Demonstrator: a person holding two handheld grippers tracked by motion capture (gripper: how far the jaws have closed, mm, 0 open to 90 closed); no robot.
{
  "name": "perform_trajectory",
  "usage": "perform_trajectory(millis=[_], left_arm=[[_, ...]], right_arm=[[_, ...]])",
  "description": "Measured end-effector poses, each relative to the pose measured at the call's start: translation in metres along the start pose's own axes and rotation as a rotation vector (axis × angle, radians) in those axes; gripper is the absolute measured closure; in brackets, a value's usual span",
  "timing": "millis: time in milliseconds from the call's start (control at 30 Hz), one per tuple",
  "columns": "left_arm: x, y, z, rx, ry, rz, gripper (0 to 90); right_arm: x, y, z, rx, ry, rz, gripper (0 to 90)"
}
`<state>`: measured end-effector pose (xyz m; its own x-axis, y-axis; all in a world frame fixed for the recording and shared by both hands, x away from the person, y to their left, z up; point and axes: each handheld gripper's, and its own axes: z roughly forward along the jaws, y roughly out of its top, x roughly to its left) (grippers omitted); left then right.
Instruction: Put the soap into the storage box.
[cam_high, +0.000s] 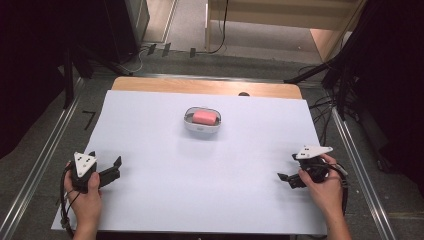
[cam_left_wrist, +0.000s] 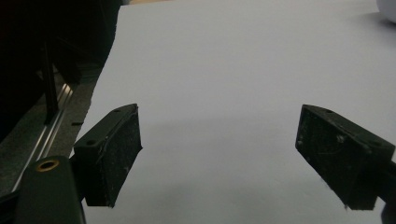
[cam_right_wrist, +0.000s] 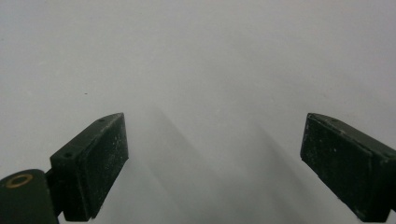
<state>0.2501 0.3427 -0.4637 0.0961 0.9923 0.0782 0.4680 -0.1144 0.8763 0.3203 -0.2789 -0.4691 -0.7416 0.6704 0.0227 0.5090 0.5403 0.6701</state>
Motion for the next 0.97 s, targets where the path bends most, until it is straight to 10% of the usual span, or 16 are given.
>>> perform_trajectory(millis=[667, 967], left_arm=[[0.000, 0.000, 0.000, 0.000, 0.000, -0.001, 15.1], [0.001, 0.000, 0.000, 0.002, -0.003, -0.006, 15.1]], right_arm=[[0.008, -0.056, -0.026, -0.146, -0.020, 0.098, 8.1], [0.011, -0.063, -0.030, -0.204, 0.044, 0.121, 15.6]])
